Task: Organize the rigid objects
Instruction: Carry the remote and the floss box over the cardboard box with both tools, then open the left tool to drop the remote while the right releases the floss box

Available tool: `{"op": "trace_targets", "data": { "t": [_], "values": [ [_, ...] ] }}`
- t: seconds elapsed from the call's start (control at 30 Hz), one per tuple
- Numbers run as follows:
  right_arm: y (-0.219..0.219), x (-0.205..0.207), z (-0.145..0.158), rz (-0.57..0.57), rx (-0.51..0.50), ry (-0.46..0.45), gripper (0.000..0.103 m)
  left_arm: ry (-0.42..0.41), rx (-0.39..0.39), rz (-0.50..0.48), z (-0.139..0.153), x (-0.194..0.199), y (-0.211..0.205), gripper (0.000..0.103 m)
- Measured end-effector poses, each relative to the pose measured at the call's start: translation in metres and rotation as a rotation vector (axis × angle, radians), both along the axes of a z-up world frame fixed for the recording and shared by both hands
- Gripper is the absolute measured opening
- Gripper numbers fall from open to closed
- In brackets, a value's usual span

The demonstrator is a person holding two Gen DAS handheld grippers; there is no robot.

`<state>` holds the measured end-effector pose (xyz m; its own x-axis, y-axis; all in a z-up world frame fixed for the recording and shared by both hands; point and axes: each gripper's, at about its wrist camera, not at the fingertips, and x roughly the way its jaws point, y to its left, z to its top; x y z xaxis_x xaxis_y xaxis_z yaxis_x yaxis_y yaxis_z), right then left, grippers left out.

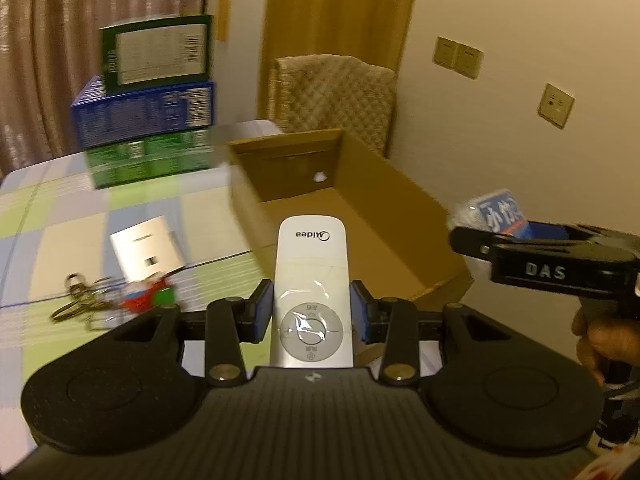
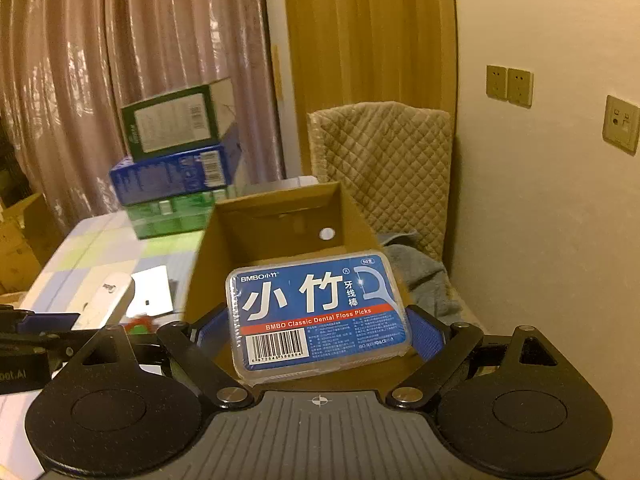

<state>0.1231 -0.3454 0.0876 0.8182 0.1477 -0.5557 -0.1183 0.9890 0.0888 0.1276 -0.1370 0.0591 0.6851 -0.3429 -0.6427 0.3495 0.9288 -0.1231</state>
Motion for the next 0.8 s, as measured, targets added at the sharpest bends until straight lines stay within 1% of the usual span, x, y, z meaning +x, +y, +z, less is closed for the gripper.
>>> {"op": "trace_targets", "data": {
  "t": [0.13,0.27,0.5,0.8],
  "values": [
    [-0.015,0.023,-0.005,-0.001,-0.02,0.032,0.087,0.018,-0.009,-0.025,-0.007,0.018,-0.028,0.035],
    [-0.02,0.038,-0.015,0.009,-0.039,0.057,0.087,0.033,-0.001,-0.036,-0.016,0.035,-0.043,0.035],
    [-0.019,0.053,-0.031,0.025,-0.038,0.089,0.087,0.046,0.013,-0.04,-0.026,0.051,-0.049,0.035],
    [-0.019,0.061,-0.038,0.03,-0.038,0.108,0.087,0.06,0.021,-0.047,-0.034,0.06,-0.05,0.035]
  ]
}}
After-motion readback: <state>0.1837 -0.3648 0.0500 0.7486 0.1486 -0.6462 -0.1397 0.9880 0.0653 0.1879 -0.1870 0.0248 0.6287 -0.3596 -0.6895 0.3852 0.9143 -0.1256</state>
